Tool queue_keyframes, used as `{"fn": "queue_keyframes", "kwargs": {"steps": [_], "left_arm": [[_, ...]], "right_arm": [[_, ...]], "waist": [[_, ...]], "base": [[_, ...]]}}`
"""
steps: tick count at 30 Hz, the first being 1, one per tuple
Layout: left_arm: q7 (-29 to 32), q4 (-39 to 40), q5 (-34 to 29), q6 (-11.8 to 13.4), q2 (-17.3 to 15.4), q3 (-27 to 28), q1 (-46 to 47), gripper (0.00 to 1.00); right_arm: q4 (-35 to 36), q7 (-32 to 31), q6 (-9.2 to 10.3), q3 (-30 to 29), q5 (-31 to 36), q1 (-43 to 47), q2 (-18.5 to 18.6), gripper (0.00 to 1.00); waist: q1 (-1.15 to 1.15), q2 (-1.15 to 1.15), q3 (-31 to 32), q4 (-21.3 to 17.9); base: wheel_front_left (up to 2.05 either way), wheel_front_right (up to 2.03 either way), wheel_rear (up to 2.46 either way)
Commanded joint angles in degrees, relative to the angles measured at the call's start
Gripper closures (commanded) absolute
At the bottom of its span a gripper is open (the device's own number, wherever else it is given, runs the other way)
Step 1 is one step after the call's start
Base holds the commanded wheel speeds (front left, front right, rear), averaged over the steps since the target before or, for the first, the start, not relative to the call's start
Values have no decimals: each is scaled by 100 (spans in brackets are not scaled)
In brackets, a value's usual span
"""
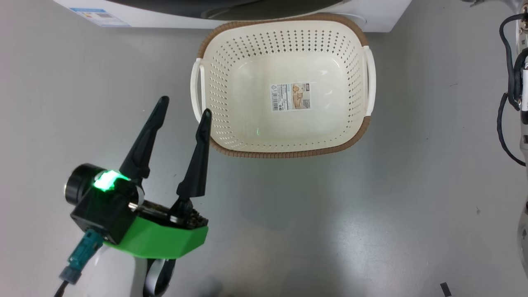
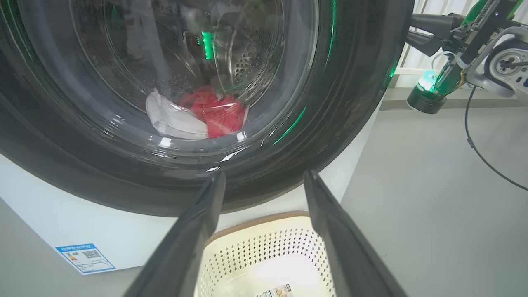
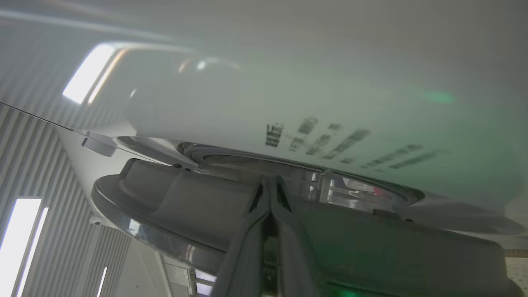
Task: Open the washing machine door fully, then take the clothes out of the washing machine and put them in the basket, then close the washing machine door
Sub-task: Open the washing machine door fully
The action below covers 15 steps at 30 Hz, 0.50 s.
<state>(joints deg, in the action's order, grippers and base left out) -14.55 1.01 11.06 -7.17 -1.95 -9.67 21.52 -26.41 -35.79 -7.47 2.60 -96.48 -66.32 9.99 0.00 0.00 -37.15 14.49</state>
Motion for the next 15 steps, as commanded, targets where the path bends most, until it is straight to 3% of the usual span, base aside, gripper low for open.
{"fn": "queue_keyframes", "kwargs": {"steps": [1,15], "left_arm": [[-45,103,34,-32,-100,161,-13,0],[-45,-11,39,-32,-101,145,-46,0]], "right_arm": [[118,-60,-2,59,41,-116,-162,100],[58,-692,-2,331,260,28,-215,100]], "waist": [[0,0,3,-2],[0,0,196,-141]], "base": [[0,0,0],[0,0,0]]}}
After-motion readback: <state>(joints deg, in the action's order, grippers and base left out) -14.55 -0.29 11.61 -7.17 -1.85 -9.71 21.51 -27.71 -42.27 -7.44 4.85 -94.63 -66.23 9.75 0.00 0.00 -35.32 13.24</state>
